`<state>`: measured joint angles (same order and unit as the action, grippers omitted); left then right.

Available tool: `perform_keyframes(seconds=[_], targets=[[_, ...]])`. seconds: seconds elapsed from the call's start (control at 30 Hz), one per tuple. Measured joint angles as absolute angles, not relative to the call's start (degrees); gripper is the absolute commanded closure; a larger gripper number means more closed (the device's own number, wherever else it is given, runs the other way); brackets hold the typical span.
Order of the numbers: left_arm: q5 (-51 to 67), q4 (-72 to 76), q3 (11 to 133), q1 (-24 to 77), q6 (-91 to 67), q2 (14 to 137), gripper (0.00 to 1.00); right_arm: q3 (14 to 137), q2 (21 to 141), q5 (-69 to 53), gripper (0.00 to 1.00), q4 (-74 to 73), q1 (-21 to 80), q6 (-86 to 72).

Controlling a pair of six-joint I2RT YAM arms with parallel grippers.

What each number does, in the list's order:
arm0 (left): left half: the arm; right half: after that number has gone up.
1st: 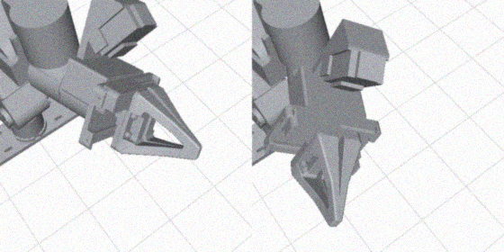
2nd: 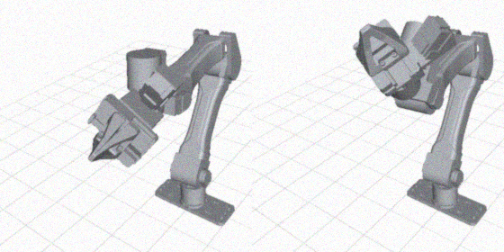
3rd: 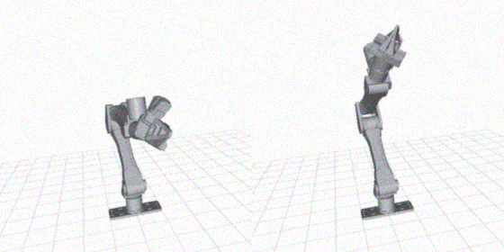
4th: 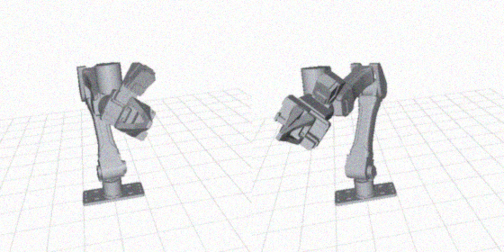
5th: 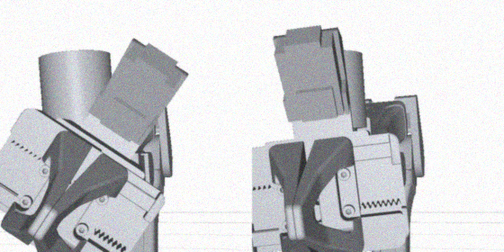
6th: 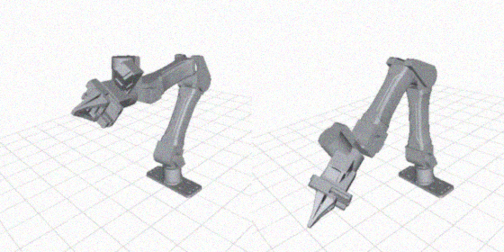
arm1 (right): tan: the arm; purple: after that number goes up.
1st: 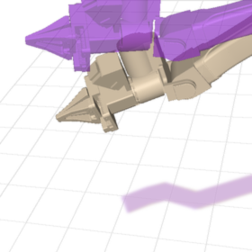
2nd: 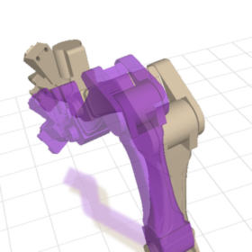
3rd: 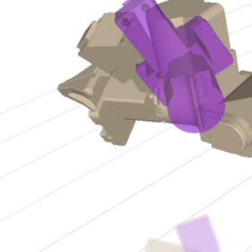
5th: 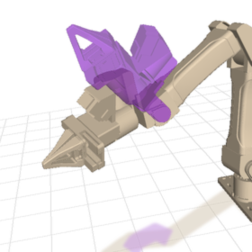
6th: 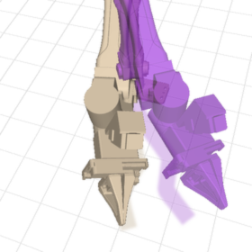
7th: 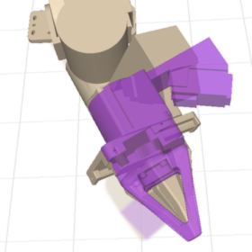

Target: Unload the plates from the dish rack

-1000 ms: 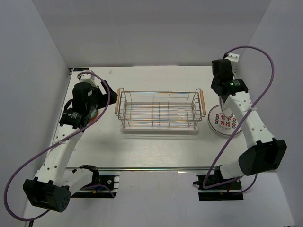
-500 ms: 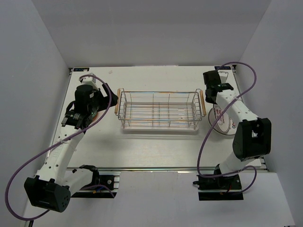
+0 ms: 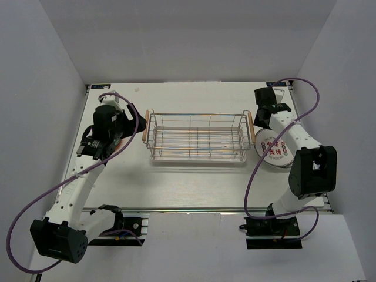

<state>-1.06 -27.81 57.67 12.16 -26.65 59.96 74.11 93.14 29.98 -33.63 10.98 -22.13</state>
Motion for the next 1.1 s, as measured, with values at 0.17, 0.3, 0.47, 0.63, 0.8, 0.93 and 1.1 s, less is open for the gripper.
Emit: perform_keyframes(seconds=[0.17,0.3,0.47,0.63,0.8,0.93,1.1], targets=[[-1.0,-27.9,57.7,12.2,-26.8,60.7,0.02,73.6,90.8,29.2,0.34,-32.7,10.5,-21.9],[-1.0,-27.9,57.7,12.2,-26.9,60.8,0.02,73.3,89.1,28.7,0.2,-32.6,9.8,-22.0],[-1.3,-28.5,58.2,12.2,-27.1,60.8,0.02,72.0,84.6,28.3,0.18,-31.5,9.8,-21.4],[-6.1,-31.0,61.0,12.2,-28.6,60.8,0.02,64.9,73.4,28.4,0.11,-27.1,9.8,-20.3],[-13.9,-32.6,62.7,12.2,-31.0,59.0,0.02,57.6,61.4,28.7,0.11,-23.3,9.8,-22.4],[-18.0,-32.9,62.5,12.2,-32.1,54.9,0.02,52.2,54.4,28.8,0.11,-20.4,9.8,-26.7],[-21.3,-33.4,61.4,12.5,-33.5,50.1,0.02,46.5,51.1,30.2,0.11,-19.7,9.8,-29.1]])
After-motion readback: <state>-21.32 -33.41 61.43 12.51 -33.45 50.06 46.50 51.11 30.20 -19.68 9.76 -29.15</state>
